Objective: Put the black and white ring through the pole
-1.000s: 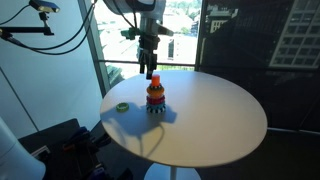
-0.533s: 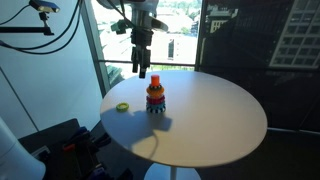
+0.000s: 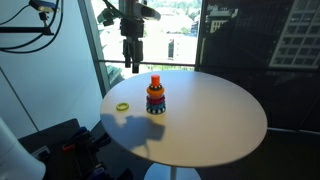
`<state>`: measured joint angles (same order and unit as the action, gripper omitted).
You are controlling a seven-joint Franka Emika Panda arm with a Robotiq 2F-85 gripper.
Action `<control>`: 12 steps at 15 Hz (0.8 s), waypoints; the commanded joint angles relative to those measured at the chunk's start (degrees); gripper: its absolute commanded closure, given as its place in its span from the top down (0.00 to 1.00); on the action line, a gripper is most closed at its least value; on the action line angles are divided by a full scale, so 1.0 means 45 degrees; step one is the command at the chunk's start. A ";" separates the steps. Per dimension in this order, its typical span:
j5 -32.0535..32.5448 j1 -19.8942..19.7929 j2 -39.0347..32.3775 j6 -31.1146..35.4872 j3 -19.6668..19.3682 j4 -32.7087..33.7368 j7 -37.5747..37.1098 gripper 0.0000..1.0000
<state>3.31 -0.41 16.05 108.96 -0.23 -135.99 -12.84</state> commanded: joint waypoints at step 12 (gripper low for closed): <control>-0.0048 -0.0312 0.1229 0.1399 0.0120 -0.1220 0.0202 1.00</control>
<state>3.31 -1.24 21.58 115.35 -0.22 -141.55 -12.13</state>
